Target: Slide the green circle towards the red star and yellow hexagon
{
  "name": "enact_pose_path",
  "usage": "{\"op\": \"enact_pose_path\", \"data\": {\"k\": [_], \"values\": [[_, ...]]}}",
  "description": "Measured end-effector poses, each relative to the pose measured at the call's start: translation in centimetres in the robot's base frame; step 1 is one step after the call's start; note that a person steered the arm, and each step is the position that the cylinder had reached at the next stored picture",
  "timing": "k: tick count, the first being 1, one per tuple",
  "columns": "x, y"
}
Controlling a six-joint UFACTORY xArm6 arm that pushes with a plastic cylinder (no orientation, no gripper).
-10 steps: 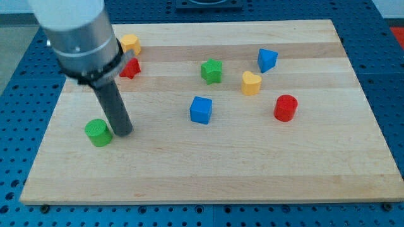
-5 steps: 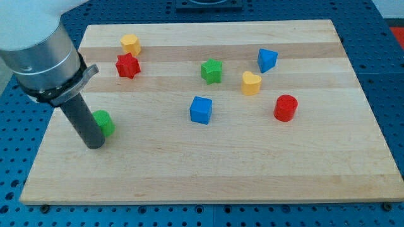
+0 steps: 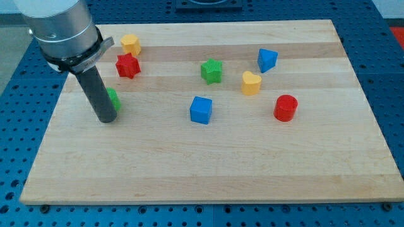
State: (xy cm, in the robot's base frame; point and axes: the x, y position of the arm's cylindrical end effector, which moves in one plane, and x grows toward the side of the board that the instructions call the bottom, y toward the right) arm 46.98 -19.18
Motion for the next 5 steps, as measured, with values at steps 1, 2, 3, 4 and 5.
{"op": "enact_pose_path", "data": {"k": [1,2,3,4,5], "values": [[0.0,-2.4],[0.0,-1.7],[-0.5,0.4],[-1.3,1.2],[-1.3,-0.4]]}}
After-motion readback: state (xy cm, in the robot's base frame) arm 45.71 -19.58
